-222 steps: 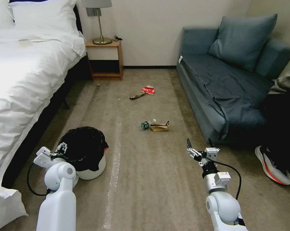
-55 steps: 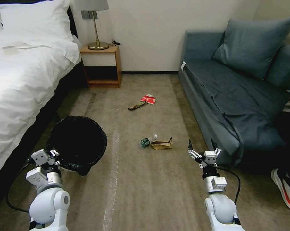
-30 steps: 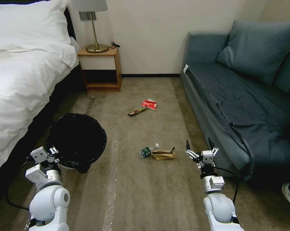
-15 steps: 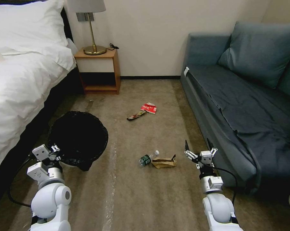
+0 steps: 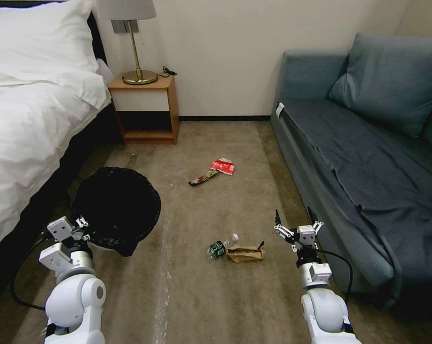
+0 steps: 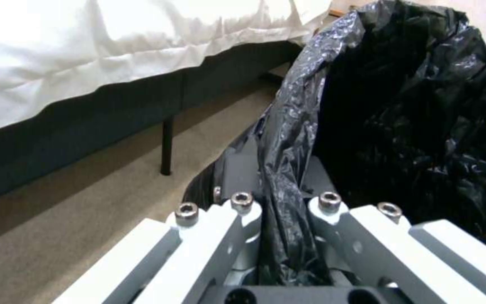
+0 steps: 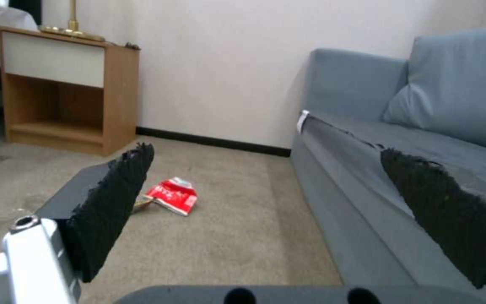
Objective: Pick up the trash bin, then pick up the garbage on the floor and place it into the trash bin.
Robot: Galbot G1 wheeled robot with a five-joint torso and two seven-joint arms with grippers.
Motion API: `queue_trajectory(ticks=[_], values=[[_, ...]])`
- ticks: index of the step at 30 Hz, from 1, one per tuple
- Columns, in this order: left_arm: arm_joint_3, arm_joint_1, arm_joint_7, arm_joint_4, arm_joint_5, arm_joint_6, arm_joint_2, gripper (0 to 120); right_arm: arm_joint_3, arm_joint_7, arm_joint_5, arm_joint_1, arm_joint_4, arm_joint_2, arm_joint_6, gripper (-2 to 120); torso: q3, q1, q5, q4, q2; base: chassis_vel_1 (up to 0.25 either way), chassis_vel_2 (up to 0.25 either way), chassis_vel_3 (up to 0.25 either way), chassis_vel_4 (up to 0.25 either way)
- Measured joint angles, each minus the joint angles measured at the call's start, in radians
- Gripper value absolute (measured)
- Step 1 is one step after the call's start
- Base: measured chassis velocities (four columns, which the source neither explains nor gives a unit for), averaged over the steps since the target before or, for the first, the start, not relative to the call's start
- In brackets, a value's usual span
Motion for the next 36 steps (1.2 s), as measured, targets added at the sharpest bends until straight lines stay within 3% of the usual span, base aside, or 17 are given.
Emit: queue_trajectory(ticks=[19, 29, 36], values=[[-0.002, 0.004, 0.002, 0.011, 0.0, -0.005, -0.005, 4, -0.001, 0.0, -0.012, 0.021, -0.049, -0.009, 0.028, 100, 0.0, 0.0, 0.0, 0.0, 0.0, -0.101, 0.099, 0.097, -0.093], [-0.002, -0.024, 0.005, 0.059, 0.006, -0.011, -0.008, 4, -0.016, 0.016, -0.076, 0.095, -0.138, -0.05, 0.095, 100, 0.0, 0.0, 0.0, 0.0001, 0.0, -0.072, 0.081, 0.092, -0.074], [0.029, -0.045, 0.001, 0.076, 0.01, -0.003, -0.002, 4, -0.032, -0.207, -0.125, 0.168, -0.22, -0.154, 0.091, 100, 0.0, 0.0, 0.0002, 0.0003, 0.0, 0.0, 0.0, 0.0, 0.0]])
